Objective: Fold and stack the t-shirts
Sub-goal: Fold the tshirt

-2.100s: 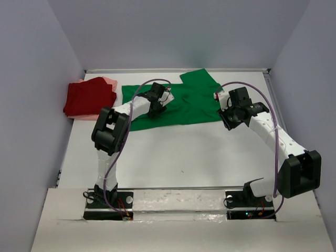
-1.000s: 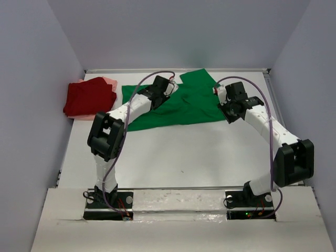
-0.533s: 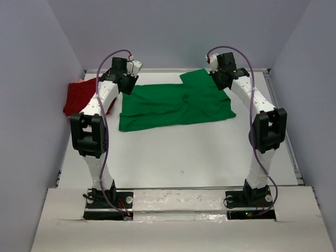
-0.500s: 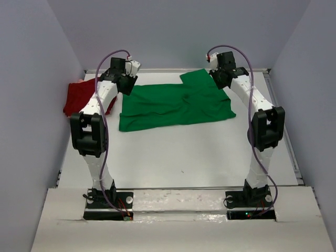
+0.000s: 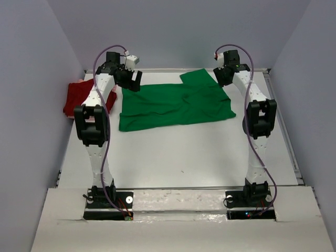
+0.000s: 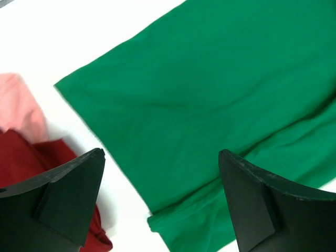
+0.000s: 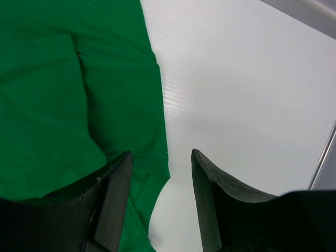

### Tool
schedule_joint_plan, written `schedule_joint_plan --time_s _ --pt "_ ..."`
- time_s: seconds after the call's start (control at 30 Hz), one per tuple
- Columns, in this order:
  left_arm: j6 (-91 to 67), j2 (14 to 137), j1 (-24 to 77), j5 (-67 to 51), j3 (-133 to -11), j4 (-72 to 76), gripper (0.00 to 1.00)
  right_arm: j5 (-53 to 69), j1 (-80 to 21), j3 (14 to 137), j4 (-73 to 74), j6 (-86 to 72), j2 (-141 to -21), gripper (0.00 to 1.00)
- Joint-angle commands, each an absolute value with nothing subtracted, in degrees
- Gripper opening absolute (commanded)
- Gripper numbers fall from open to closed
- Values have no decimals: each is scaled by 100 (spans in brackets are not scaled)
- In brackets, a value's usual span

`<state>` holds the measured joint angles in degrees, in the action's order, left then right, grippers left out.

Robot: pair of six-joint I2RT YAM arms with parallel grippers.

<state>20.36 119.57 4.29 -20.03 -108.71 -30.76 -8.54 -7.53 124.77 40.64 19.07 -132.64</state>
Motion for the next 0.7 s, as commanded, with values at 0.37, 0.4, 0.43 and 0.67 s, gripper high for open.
schedule_joint_plan --time_s 0.37,0.4,0.43,0.67 --pt "1521 13702 -158 -3436 -13253 -3744 81 -756 -563 12876 3981 1767 -13236 78" --pt "1468 13850 -184 -3471 -13306 -3753 82 -782 -563 12893 3964 1758 -13262 80" --pt "1450 13921 -202 -3515 -13368 -3762 82 -774 -563 12911 3981 1749 -13280 80" --pt "1161 14291 -342 -3138 -13553 -3420 82 -563 -563 12754 4052 1810 -13237 74"
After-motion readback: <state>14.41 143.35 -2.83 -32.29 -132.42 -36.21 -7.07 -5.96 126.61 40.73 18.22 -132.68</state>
